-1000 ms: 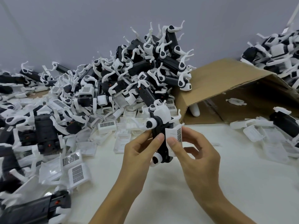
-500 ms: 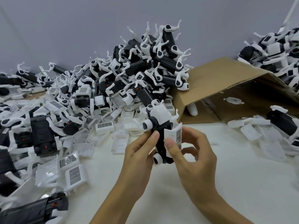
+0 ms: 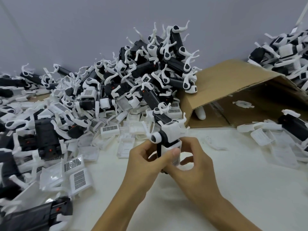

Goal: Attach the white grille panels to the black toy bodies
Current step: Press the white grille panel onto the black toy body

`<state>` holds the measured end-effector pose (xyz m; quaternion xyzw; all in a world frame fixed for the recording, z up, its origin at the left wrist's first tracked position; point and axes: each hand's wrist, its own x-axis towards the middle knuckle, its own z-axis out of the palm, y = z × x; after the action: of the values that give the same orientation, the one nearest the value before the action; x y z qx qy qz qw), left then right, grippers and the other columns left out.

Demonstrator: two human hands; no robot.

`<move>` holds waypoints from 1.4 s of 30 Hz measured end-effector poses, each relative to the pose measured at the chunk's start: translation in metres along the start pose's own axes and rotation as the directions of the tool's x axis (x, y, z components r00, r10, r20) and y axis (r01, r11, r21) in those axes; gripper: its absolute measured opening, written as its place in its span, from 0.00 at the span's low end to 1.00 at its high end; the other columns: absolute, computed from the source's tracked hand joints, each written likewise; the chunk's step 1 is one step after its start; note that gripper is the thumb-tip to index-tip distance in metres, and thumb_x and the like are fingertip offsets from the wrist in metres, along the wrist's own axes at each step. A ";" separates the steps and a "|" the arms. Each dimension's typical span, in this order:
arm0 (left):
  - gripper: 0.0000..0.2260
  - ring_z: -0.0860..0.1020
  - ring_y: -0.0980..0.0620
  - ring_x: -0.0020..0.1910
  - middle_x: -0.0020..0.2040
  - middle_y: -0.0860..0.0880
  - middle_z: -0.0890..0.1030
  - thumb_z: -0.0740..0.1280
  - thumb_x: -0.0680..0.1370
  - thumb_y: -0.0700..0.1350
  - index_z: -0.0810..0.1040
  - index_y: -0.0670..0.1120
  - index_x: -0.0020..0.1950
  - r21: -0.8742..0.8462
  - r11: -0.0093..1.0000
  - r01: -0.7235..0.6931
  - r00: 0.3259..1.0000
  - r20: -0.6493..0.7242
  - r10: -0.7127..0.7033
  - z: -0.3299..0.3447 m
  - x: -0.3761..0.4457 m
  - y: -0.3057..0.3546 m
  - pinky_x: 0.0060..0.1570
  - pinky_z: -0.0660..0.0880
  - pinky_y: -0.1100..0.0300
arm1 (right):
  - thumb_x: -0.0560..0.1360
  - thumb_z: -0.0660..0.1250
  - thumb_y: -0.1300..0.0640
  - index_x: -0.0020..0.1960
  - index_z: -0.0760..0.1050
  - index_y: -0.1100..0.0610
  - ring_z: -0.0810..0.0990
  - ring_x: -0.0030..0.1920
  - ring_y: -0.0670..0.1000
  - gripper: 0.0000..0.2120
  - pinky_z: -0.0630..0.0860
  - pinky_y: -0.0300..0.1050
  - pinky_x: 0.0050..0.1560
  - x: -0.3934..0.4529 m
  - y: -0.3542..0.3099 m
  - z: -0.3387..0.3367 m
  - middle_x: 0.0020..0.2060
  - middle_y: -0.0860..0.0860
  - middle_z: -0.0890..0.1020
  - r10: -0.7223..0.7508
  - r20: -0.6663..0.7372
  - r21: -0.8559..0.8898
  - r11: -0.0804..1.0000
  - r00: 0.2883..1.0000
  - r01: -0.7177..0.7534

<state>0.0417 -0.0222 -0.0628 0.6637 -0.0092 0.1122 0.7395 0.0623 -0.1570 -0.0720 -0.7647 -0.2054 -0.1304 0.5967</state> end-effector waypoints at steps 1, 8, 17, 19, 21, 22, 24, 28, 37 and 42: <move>0.18 0.85 0.50 0.51 0.51 0.49 0.87 0.78 0.64 0.53 0.86 0.55 0.54 -0.005 1.000 -0.002 1.000 -0.015 0.002 0.000 0.001 -0.001 0.45 0.82 0.58 | 0.66 0.73 0.37 0.54 0.73 0.37 0.82 0.52 0.41 0.19 0.77 0.35 0.45 0.000 0.001 0.001 0.49 0.36 0.83 0.029 0.021 0.026 0.999 0.999 -0.030; 0.21 0.84 0.42 0.54 0.52 0.43 0.86 0.77 0.66 0.59 0.87 0.47 0.53 -0.161 0.986 0.051 0.990 -0.119 -0.071 -0.008 0.006 0.003 0.53 0.81 0.45 | 0.69 0.69 0.39 0.58 0.79 0.45 0.82 0.56 0.45 0.21 0.79 0.39 0.47 0.005 0.003 -0.004 0.54 0.42 0.84 0.133 0.130 0.262 0.951 0.983 -0.164; 0.16 0.84 0.45 0.57 0.55 0.46 0.86 0.74 0.71 0.54 0.86 0.50 0.57 -0.056 0.997 -0.049 0.998 -0.030 0.047 -0.002 0.003 0.001 0.63 0.76 0.41 | 0.75 0.71 0.43 0.63 0.80 0.46 0.82 0.56 0.45 0.17 0.81 0.41 0.48 0.006 0.003 -0.003 0.54 0.42 0.85 0.167 0.097 0.249 0.950 0.981 -0.186; 0.16 0.83 0.44 0.58 0.56 0.46 0.86 0.74 0.72 0.53 0.85 0.50 0.57 -0.043 0.997 -0.062 0.998 -0.014 0.061 -0.001 0.002 0.001 0.61 0.76 0.37 | 0.76 0.71 0.45 0.62 0.81 0.46 0.82 0.51 0.43 0.15 0.78 0.37 0.44 0.010 0.002 -0.007 0.52 0.44 0.85 0.176 0.168 0.290 0.932 0.970 -0.219; 0.16 0.83 0.42 0.56 0.56 0.45 0.86 0.74 0.72 0.53 0.85 0.50 0.58 -0.051 0.997 -0.052 0.999 0.006 0.052 -0.002 0.002 0.001 0.55 0.77 0.31 | 0.76 0.66 0.47 0.57 0.83 0.46 0.81 0.45 0.42 0.13 0.75 0.32 0.40 0.012 0.000 -0.010 0.47 0.44 0.85 0.167 0.209 0.348 0.908 0.964 -0.233; 0.16 0.84 0.42 0.55 0.56 0.45 0.86 0.74 0.72 0.53 0.85 0.50 0.58 -0.056 0.997 -0.045 0.999 0.026 0.047 -0.002 0.002 0.000 0.51 0.78 0.29 | 0.77 0.64 0.47 0.55 0.84 0.46 0.81 0.43 0.41 0.12 0.75 0.31 0.39 0.012 -0.001 -0.010 0.45 0.43 0.85 0.169 0.213 0.377 0.894 0.962 -0.241; 0.16 0.83 0.43 0.56 0.56 0.45 0.85 0.74 0.72 0.52 0.85 0.50 0.58 -0.055 0.998 -0.034 0.997 0.071 0.038 -0.004 0.002 0.001 0.54 0.78 0.32 | 0.80 0.64 0.43 0.52 0.85 0.44 0.81 0.42 0.38 0.12 0.74 0.30 0.39 0.012 -0.002 -0.009 0.42 0.41 0.84 0.179 0.188 0.381 0.893 0.966 -0.240; 0.16 0.81 0.39 0.59 0.58 0.43 0.84 0.73 0.73 0.51 0.85 0.49 0.60 -0.074 0.997 -0.008 0.993 0.114 0.016 -0.005 0.002 0.001 0.59 0.75 0.29 | 0.78 0.65 0.41 0.49 0.86 0.43 0.80 0.41 0.37 0.12 0.75 0.30 0.39 0.013 -0.001 -0.008 0.41 0.39 0.82 0.163 0.159 0.339 0.917 0.974 -0.209; 0.18 0.79 0.35 0.61 0.59 0.39 0.83 0.71 0.75 0.51 0.82 0.48 0.63 -0.123 0.992 0.024 0.988 0.155 -0.005 0.000 0.001 0.001 0.60 0.76 0.34 | 0.77 0.64 0.42 0.53 0.83 0.46 0.83 0.53 0.50 0.14 0.82 0.55 0.50 0.010 -0.001 -0.009 0.48 0.48 0.83 0.134 0.119 0.293 0.942 0.984 -0.163; 0.18 0.83 0.44 0.57 0.55 0.45 0.85 0.69 0.74 0.57 0.83 0.51 0.60 -0.064 0.998 -0.028 0.995 0.095 0.034 0.006 -0.002 0.003 0.50 0.81 0.54 | 0.77 0.64 0.42 0.51 0.83 0.47 0.84 0.51 0.51 0.13 0.83 0.54 0.49 0.010 -0.001 -0.008 0.47 0.49 0.84 0.150 0.077 0.310 0.936 0.986 -0.167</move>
<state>0.0399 -0.0286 -0.0598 0.6445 -0.0587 0.0912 0.7569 0.0706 -0.1634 -0.0645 -0.6766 -0.1768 -0.0271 0.7143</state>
